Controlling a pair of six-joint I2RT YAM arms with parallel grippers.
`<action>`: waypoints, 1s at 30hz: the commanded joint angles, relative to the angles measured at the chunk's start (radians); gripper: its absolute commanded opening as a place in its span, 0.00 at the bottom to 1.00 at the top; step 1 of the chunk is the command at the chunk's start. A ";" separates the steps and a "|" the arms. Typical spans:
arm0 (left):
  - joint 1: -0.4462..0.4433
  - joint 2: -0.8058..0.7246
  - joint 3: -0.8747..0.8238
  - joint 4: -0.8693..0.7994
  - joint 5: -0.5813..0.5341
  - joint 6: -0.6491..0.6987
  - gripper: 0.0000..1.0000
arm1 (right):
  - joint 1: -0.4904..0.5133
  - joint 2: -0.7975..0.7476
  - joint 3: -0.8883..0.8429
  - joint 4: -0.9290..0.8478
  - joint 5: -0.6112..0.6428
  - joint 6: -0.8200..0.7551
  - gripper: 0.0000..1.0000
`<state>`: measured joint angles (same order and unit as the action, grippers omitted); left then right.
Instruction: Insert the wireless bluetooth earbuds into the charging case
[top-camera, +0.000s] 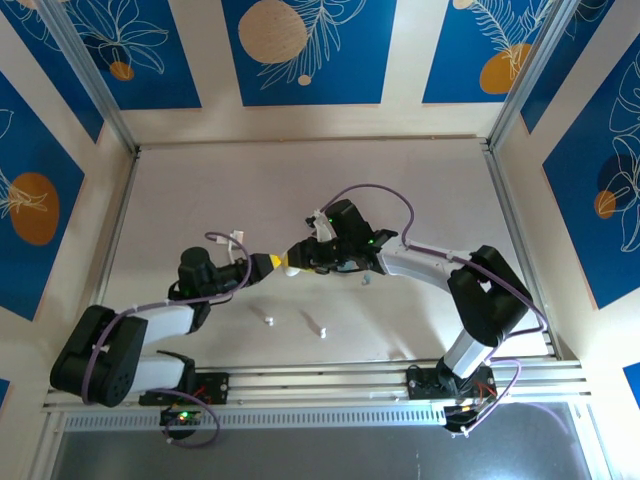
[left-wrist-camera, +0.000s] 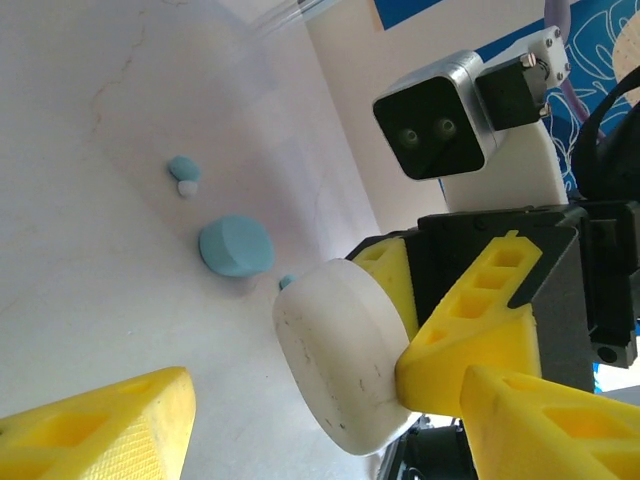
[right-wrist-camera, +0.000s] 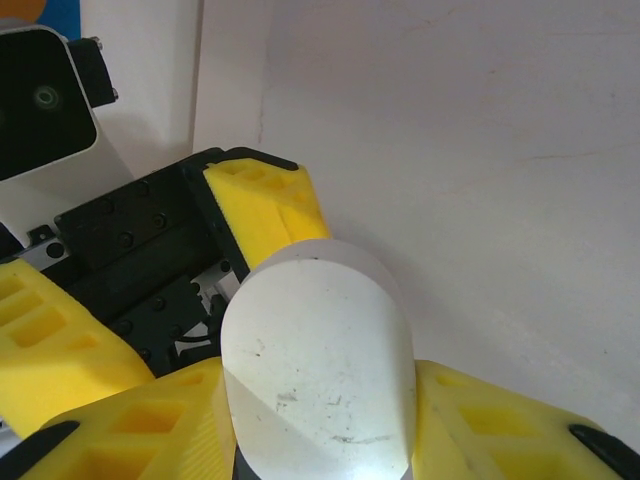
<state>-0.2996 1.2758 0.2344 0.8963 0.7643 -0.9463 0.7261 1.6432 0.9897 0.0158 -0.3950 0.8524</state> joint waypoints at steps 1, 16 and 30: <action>-0.004 -0.023 0.003 -0.060 -0.008 0.046 0.68 | 0.004 -0.016 -0.020 0.047 -0.057 0.027 0.43; -0.004 0.020 0.022 -0.134 -0.031 0.075 0.60 | 0.010 -0.037 -0.043 0.123 -0.106 0.072 0.43; -0.003 -0.057 0.059 -0.395 -0.137 0.182 0.61 | -0.002 -0.092 -0.064 0.088 -0.082 0.059 0.42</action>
<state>-0.2993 1.2507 0.2665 0.5789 0.6598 -0.8097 0.7197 1.5826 0.9333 0.0906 -0.4385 0.9119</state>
